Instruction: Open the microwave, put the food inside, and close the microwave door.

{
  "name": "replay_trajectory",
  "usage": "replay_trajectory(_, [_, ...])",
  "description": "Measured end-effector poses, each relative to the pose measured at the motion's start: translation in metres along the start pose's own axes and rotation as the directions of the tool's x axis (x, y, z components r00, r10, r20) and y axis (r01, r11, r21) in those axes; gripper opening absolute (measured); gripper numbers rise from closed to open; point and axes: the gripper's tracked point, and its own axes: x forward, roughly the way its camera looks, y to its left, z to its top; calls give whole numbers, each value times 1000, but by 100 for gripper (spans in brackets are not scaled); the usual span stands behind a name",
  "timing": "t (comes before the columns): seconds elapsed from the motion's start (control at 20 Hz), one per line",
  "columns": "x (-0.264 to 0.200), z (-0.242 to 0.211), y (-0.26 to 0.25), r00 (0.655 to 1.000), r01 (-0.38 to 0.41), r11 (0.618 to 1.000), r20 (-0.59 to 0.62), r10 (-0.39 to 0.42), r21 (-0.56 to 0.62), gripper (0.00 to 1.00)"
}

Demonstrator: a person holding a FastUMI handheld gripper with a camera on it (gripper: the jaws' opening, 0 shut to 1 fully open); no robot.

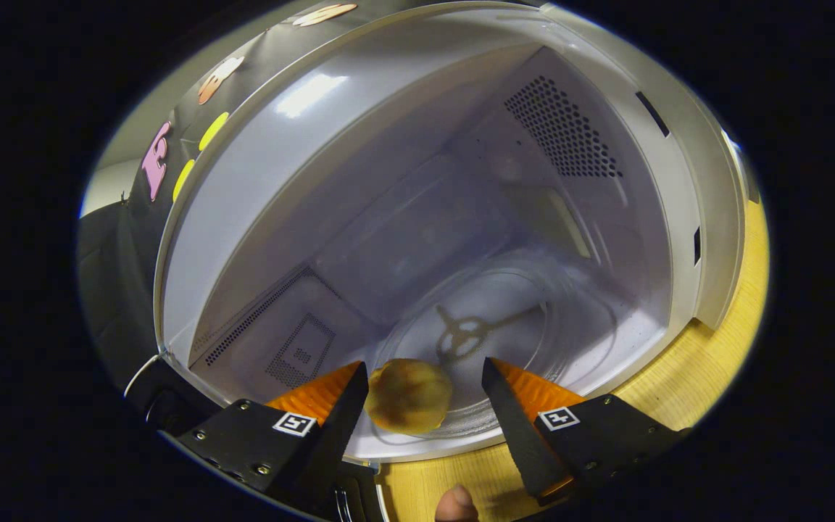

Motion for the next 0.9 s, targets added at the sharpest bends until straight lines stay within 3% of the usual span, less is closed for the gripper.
replay_trajectory(0.2, [-24,-5,14,996,-69,997,-59,68,-25,96])
replay_trajectory(0.4, [-75,8,38,987,-162,975,-44,157,-155,96])
replay_trajectory(0.55, [-117,13,56,976,-213,937,-22,215,-278,96])
replay_trajectory(0.75, [-177,1,80,943,-331,891,-83,321,-311,96])
replay_trajectory(0.9, [-217,-12,86,926,-375,830,-130,354,-413,96])
